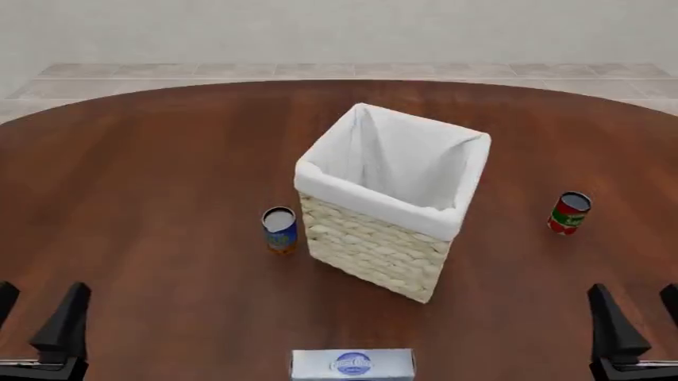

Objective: Pick up the cream cheese box, and put it in the basket.

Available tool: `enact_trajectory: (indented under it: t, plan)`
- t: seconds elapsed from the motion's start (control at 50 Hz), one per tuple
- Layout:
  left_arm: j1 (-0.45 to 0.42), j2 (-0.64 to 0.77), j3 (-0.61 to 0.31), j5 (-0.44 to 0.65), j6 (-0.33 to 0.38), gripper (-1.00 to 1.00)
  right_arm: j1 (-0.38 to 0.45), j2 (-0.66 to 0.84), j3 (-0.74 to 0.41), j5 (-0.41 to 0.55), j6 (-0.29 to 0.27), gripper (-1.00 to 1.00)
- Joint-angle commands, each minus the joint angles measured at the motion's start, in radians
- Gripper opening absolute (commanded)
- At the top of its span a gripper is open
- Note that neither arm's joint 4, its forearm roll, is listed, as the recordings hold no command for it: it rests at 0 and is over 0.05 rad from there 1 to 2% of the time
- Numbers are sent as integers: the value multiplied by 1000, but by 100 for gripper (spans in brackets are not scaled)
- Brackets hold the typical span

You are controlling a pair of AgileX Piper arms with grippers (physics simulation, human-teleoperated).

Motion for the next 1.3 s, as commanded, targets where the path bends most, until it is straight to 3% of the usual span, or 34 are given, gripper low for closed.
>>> enact_trajectory:
  t: [0.02, 0.34, 0.62, 1.04, 1.3]
  plan:
    - [-2, 5, -2, -1, 0, 100, 21, -1, -4, -13, 24, 100]
    - [-4, 13, -2, -6, 1, 100, 30, 2, -17, 5, 23, 100]
    - [-10, 12, -1, -2, 2, 100, 86, 64, -78, -17, 21, 100]
    - [-16, 13, -1, -2, 3, 100, 203, 197, -145, -82, -41, 100]
    - [-17, 29, 0, -16, 5, 100, 299, 395, -218, -194, -116, 100]
